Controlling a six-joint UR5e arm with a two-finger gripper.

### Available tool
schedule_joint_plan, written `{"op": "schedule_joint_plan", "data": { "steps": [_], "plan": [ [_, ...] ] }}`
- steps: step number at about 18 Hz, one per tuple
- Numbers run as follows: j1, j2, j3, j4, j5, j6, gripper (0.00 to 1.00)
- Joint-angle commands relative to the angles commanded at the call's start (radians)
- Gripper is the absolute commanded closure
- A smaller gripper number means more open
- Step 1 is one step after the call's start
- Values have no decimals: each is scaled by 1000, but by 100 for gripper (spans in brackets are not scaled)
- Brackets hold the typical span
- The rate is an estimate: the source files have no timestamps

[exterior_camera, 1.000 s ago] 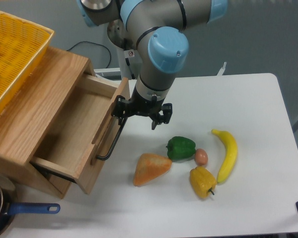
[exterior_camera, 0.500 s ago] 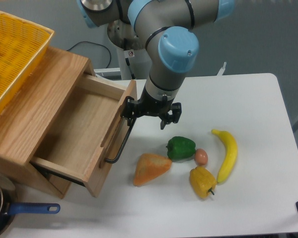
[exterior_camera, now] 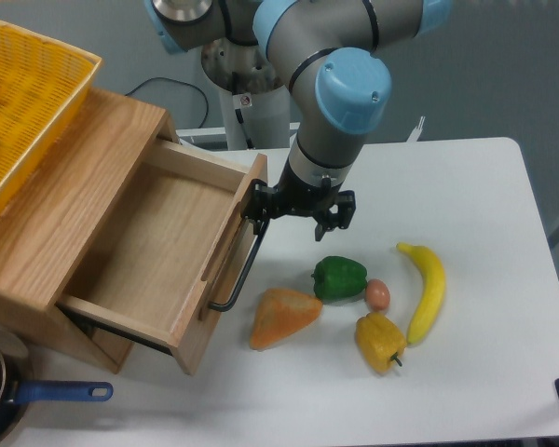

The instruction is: Slide open the top drawer

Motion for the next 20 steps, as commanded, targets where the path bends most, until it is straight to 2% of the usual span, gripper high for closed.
{"op": "schedule_joint_plan", "data": {
  "steps": [20],
  "plan": [
    [18, -23, 38, 2, 0, 3, 0]
  ]
}}
